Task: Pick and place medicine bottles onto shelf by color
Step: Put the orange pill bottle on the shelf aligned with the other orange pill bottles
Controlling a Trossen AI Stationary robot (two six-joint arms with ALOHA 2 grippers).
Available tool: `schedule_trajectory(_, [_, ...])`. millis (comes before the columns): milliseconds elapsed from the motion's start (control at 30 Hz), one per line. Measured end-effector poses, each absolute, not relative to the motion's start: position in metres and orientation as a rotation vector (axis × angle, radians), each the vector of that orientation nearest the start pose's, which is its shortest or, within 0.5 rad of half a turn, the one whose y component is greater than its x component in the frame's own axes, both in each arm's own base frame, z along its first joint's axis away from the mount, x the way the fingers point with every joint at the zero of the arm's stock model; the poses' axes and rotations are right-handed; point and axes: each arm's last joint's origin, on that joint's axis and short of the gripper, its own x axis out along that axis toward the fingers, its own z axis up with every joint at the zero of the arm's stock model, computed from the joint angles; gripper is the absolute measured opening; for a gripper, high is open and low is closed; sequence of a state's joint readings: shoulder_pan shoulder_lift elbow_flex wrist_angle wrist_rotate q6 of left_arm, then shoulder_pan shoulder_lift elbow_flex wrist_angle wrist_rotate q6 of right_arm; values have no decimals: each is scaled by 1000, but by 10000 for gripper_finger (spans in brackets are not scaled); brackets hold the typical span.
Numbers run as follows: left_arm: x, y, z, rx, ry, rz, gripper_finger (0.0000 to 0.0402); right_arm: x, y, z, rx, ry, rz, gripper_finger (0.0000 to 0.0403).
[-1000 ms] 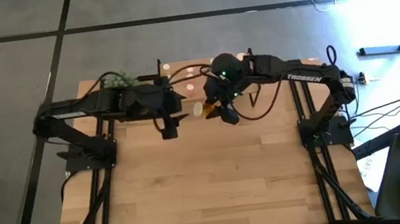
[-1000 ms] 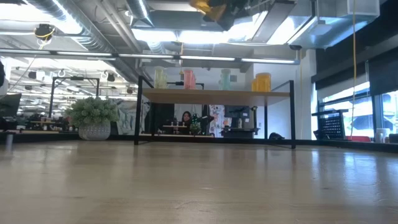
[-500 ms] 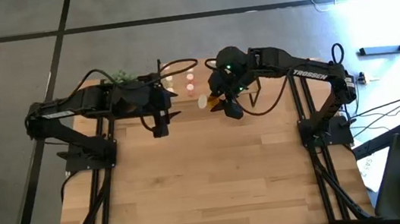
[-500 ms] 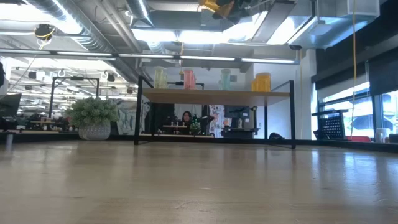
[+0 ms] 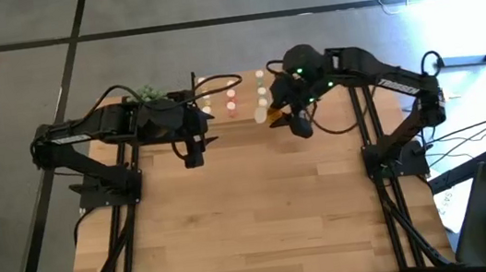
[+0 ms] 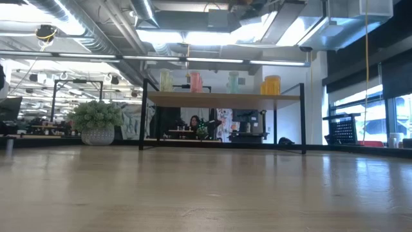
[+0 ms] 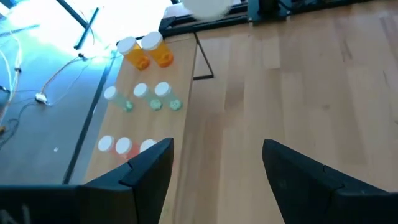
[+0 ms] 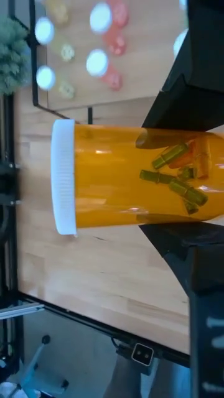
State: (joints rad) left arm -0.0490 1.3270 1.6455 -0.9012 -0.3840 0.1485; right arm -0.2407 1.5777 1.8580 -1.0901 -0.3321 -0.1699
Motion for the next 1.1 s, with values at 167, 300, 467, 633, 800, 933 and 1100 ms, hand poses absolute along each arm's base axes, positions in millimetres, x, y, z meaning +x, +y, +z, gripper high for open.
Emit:
schedule_trajectory(167, [249, -1, 441, 238, 591, 292, 241, 282, -65, 425, 67, 739, 130, 188])
schedule_trajectory(300, [249, -1, 441, 236, 590, 293, 241, 262, -66, 417, 95, 749, 80, 188])
schedule_trajectory(467, [249, -1, 441, 236, 590, 293, 241, 235, -61, 410, 105, 628, 27, 188])
schedule_trajectory(633, [250, -1, 441, 236, 591, 293, 241, 210, -57, 391, 115, 445, -99, 188])
schedule_trajectory(800, [251, -1, 443, 219, 563, 299, 241, 201, -57, 365, 146, 263, -208, 188])
schedule_trajectory(933, [252, -1, 446, 190, 530, 308, 241, 199, -59, 342, 138, 147, -287, 188])
schedule_trajectory(1100, [254, -1, 449, 158, 492, 316, 241, 199, -61, 312, 124, 53, -356, 188])
